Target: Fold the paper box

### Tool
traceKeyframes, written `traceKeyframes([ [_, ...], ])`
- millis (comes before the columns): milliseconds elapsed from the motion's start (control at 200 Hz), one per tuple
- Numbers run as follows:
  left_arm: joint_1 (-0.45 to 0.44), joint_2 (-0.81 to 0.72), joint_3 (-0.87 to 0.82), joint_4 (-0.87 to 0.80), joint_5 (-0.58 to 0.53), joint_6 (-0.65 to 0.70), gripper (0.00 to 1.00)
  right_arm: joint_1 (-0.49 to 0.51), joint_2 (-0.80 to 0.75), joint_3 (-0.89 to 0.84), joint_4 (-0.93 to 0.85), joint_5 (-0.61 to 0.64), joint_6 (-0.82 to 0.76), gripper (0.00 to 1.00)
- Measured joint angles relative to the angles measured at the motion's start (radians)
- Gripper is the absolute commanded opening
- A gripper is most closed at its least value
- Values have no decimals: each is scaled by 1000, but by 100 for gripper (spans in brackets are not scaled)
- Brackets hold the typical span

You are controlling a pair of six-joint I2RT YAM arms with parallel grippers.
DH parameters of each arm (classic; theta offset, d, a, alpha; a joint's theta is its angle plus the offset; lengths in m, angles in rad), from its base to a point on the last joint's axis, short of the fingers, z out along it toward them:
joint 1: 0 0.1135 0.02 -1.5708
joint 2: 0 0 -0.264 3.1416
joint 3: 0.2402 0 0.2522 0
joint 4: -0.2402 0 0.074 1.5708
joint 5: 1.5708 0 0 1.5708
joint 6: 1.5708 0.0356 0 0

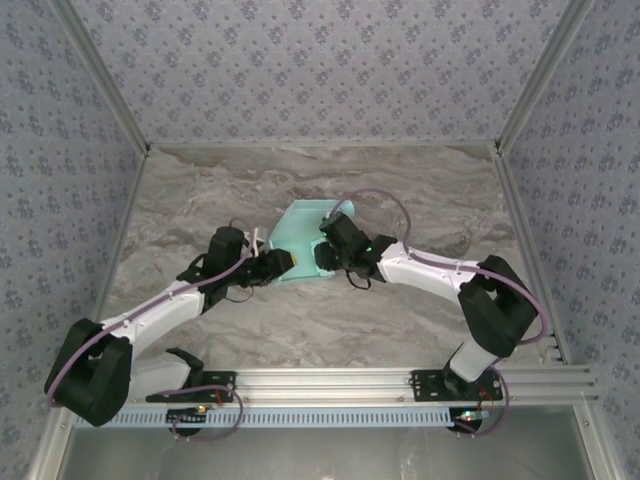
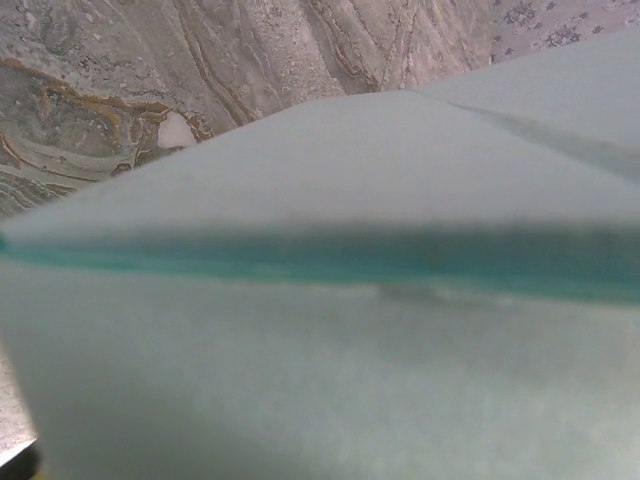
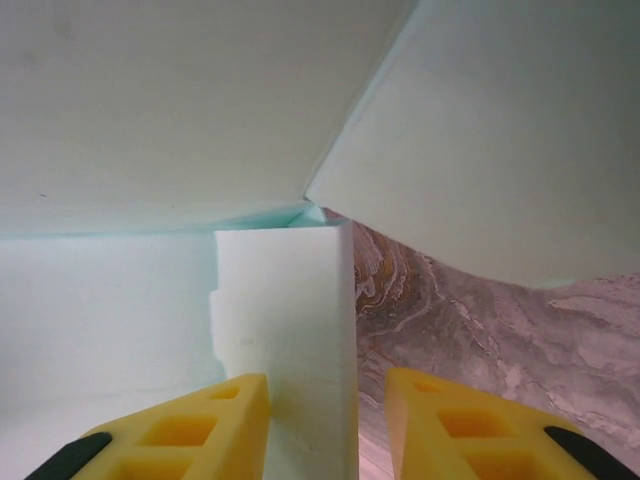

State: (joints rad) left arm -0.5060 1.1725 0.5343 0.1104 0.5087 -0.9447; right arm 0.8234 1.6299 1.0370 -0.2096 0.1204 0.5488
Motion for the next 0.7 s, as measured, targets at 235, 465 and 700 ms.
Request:
traceKeyframes([
  [235, 0, -2, 0, -1, 0, -7, 42, 10, 39, 10, 2, 13, 0, 28],
  [465, 0, -2, 0, 8, -5, -7, 42, 33, 73, 40, -6, 74, 0, 25],
  [700, -1, -2, 1, -3, -34, -6, 42, 80, 134, 111, -65, 200, 9, 18],
])
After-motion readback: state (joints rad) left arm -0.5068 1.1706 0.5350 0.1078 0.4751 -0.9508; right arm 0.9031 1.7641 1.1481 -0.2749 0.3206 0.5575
